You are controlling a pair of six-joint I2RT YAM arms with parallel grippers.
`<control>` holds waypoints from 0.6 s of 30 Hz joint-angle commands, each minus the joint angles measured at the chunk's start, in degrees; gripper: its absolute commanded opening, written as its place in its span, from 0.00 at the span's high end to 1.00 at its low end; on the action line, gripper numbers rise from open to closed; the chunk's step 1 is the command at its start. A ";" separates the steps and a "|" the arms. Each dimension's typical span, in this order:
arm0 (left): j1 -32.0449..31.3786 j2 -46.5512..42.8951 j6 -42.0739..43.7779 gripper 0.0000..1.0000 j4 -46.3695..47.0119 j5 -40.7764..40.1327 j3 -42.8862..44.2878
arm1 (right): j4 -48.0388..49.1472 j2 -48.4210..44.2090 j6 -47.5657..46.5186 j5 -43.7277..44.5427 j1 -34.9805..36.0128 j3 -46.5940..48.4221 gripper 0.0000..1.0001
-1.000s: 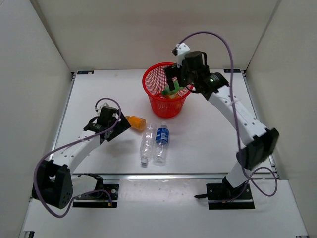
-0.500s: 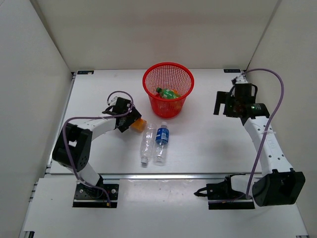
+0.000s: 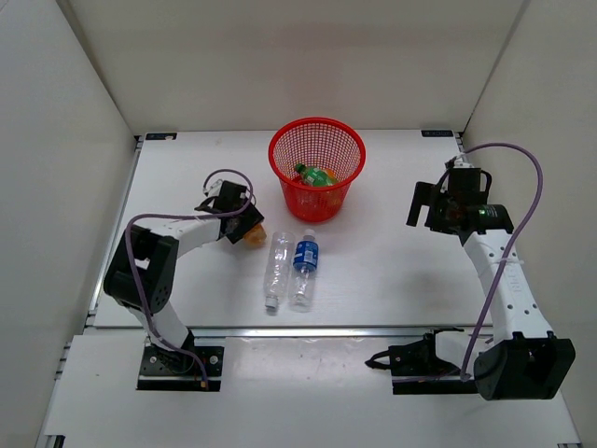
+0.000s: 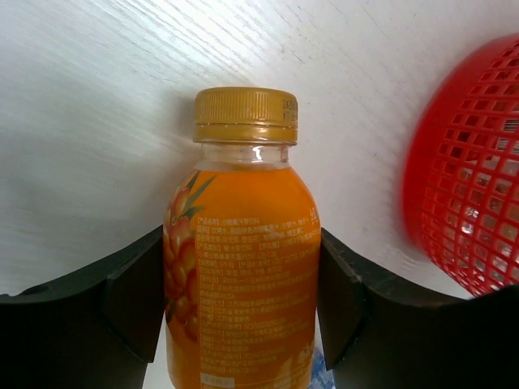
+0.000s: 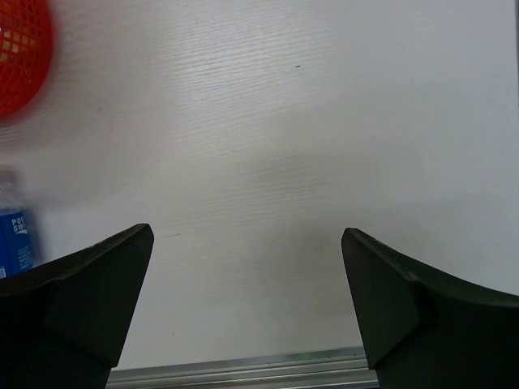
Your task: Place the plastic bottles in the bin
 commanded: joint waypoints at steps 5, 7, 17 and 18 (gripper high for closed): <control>4.44 -21.28 9.16 0.65 -3.17 -8.35 2.66 | 2.66 -6.56 1.24 -2.45 -0.95 -7.30 0.00; 4.01 -24.82 11.81 0.65 -2.30 -10.81 7.39 | 2.49 -9.37 1.24 -2.89 -1.04 -10.82 0.01; -9.70 -5.36 23.24 0.53 8.70 -11.26 36.64 | 9.42 -13.96 8.08 -5.71 13.78 -22.26 0.00; -10.31 -1.49 22.72 0.52 7.04 -11.26 38.68 | 10.47 -13.51 8.53 -5.18 17.12 -22.09 0.01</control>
